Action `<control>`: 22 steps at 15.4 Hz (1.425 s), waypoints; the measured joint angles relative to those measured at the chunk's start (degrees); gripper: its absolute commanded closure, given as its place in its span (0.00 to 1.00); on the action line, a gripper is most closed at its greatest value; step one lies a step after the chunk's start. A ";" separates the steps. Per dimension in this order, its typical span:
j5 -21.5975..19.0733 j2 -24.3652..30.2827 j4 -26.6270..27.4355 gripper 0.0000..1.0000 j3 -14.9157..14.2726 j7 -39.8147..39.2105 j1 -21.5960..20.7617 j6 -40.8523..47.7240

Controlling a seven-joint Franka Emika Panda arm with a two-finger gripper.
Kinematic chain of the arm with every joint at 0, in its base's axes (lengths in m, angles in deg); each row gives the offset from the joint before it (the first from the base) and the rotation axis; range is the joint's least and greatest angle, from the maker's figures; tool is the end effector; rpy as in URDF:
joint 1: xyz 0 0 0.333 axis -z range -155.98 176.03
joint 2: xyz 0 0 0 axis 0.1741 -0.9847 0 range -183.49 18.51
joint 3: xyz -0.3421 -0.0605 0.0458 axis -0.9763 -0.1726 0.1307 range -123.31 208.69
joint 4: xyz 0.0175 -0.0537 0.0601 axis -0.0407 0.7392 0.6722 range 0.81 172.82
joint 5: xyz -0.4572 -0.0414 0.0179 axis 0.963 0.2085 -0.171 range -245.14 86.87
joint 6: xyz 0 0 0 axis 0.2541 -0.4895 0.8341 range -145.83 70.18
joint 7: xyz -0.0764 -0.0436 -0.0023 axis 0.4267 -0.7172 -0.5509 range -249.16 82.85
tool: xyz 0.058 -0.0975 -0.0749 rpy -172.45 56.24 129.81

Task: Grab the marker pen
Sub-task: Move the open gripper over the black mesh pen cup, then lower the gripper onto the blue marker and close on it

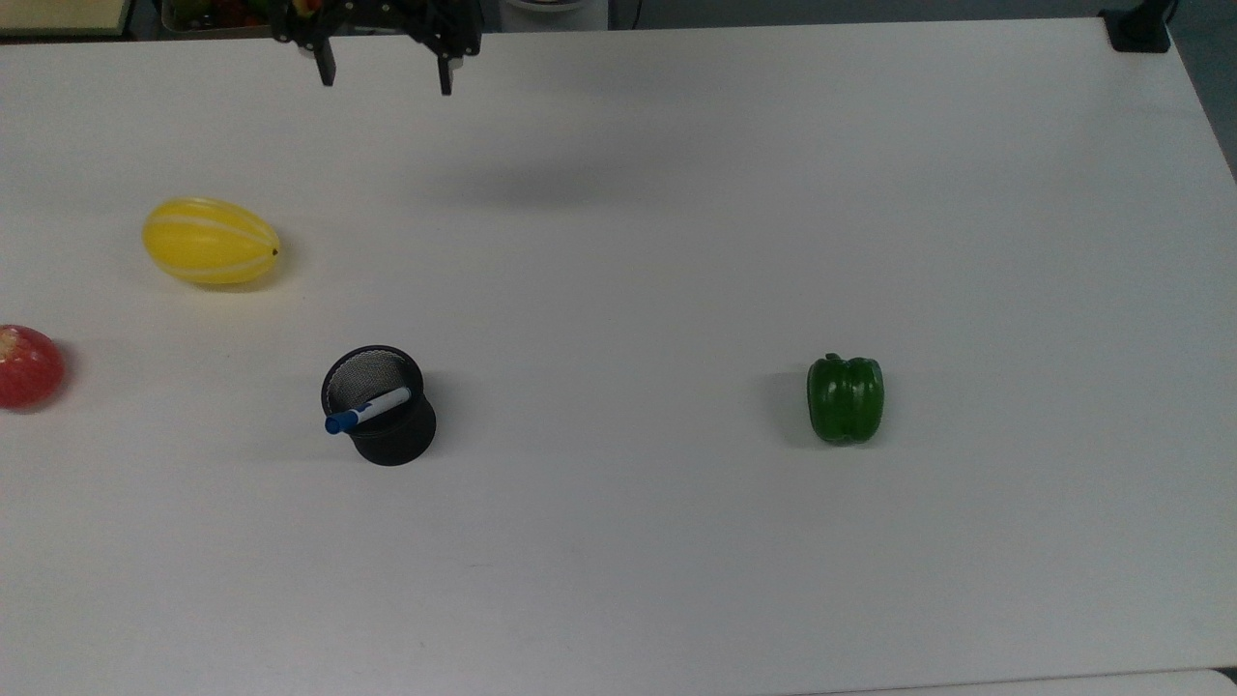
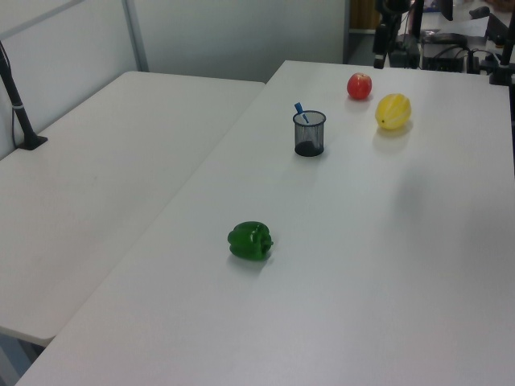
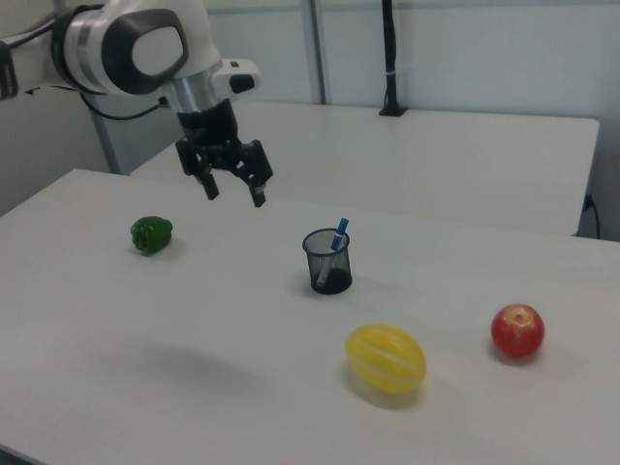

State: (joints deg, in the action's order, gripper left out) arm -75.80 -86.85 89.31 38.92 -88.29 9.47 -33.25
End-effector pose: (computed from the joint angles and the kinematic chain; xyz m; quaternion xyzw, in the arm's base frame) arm 0.6669 -0.0427 0.5777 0.9981 0.0219 0.0462 0.0346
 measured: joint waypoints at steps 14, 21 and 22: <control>-0.04 -15.85 -0.27 0.00 0.00 5.13 3.42 -38.86; -0.04 -24.77 -0.37 0.03 0.00 8.16 3.36 -54.90; -0.04 -25.28 -0.39 0.09 0.00 8.20 3.36 -55.91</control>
State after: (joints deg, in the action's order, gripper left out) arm -75.84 -112.13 88.91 38.92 -80.09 12.83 -89.16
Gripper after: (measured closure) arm 0.000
